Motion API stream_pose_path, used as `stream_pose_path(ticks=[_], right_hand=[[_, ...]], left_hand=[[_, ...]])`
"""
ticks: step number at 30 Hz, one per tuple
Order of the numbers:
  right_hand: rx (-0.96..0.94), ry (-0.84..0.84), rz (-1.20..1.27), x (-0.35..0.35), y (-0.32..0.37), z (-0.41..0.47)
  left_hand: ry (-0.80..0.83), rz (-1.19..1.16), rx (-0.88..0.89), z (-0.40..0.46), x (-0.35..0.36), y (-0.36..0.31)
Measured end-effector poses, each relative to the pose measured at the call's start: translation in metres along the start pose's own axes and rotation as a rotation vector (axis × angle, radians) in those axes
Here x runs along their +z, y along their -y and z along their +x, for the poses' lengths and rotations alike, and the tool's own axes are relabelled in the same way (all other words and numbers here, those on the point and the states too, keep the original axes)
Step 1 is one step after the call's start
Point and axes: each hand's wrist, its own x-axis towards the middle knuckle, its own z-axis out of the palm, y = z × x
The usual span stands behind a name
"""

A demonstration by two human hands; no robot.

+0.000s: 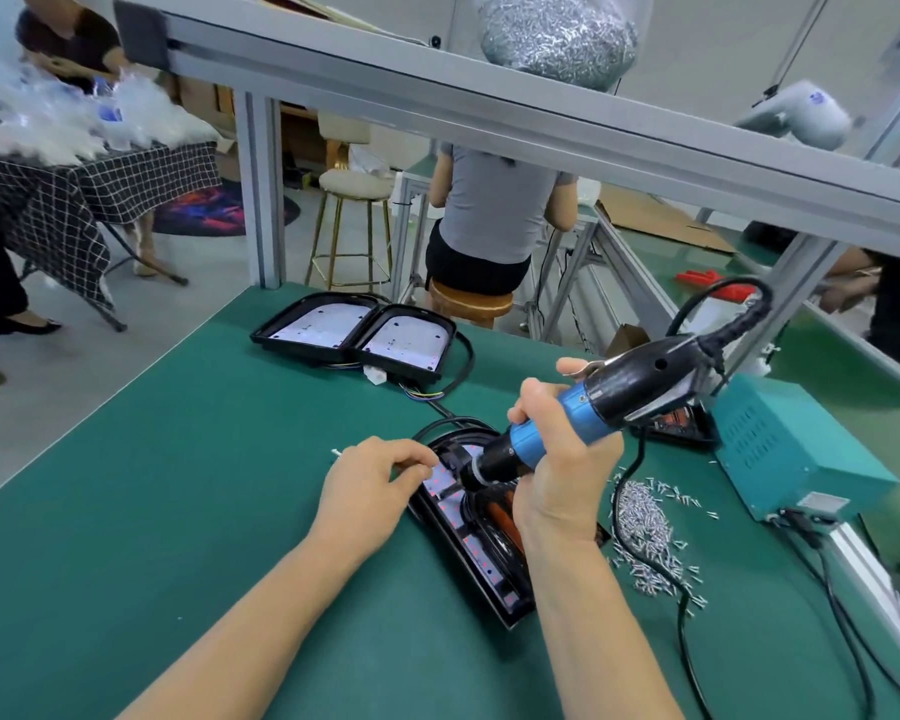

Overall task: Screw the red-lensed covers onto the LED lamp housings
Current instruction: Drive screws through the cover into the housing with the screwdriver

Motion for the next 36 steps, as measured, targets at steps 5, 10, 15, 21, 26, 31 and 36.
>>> stream_pose_path(ticks=[5, 10, 15, 21, 26, 31, 36], right_hand=[[-0.008, 0.033, -0.028, -0.002, -0.001, -0.001], [0.029, -0.008, 0.025, -0.005, -0.003, -0.001], [0.040, 0.012, 0.026, -0.005, -0.001, -0.002], [0.033, -0.017, 0.000, -0.008, 0.004, 0.001], [0.042, -0.092, 0.059, -0.022, 0.024, 0.009], [-0.059, -0.117, -0.038, -0.059, 0.063, 0.024], [-0.160, -0.163, -0.247, -0.115, 0.103, 0.037]], left_hand=[[-0.001, 0.001, 0.002, 0.000, 0.002, 0.000], [-0.009, 0.014, 0.017, 0.000, 0.002, -0.001], [-0.021, 0.044, 0.014, -0.001, 0.004, -0.001], [-0.033, 0.049, 0.023, 0.000, 0.005, -0.001], [-0.036, 0.141, 0.007, 0.001, 0.006, -0.006], [-0.131, 0.211, 0.293, -0.005, 0.015, -0.038], [-0.032, 0.250, 0.534, -0.008, 0.045, -0.087]])
